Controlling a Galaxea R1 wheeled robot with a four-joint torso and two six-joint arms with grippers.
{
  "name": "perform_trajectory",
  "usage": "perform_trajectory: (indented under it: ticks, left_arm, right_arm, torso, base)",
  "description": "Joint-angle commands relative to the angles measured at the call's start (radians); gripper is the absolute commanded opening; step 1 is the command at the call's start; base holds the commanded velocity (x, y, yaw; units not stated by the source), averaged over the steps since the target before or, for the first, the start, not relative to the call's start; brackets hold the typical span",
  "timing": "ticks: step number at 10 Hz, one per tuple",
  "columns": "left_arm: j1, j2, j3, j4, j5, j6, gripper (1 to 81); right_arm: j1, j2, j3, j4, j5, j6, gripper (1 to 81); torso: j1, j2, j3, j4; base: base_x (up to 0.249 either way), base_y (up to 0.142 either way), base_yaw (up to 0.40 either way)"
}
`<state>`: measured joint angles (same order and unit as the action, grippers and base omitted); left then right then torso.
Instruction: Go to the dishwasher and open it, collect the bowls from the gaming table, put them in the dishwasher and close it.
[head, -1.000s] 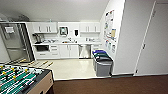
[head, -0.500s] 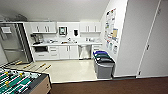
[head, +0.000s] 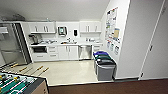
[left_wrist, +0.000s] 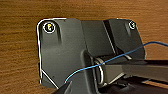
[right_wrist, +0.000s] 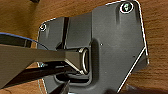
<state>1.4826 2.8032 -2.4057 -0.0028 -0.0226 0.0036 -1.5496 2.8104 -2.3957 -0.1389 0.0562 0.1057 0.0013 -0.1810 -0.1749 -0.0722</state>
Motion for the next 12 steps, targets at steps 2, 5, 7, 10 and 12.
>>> perform_trajectory:
  ticks: [2,5,7,10,12]
  left_arm:
    - [-0.057,-0.014,0.005,0.003,0.053,0.007,81.1]
    - [-0.055,-0.014,0.007,0.003,0.052,0.007,81.1]
    - [-0.055,-0.005,0.007,0.003,0.052,0.007,81.1]
    - [-0.055,-0.002,0.005,0.003,0.052,0.007,81.1]
    - [-0.055,-0.002,0.005,0.003,0.052,0.007,81.1]
  right_arm:
    - [0.041,0.0,0.008,0.022,-0.05,-0.011,81.1]
    - [0.045,0.0,-0.019,0.032,-0.056,-0.012,81.1]
    - [0.047,0.003,-0.029,0.028,-0.056,-0.012,81.1]
    - [0.048,0.02,-0.058,0.028,-0.056,-0.011,81.1]
    - [0.05,0.022,-0.075,0.033,-0.056,-0.008,81.1]
  torso:
    - [0.0,0.0,0.0,0.0]
    - [0.0,0.0,0.0,0.0]
    - [-0.001,0.0,0.0,0.0]
    - [-0.001,0.0,0.0,0.0]
    - [-0.001,0.0,0.0,0.0]
  base:
    - [0.169,0.0,0.0]
    - [0.176,0.0,0.0]
    - [0.197,0.0,0.0]
    - [0.223,0.0,0.0]
    - [0.236,0.0,0.0]
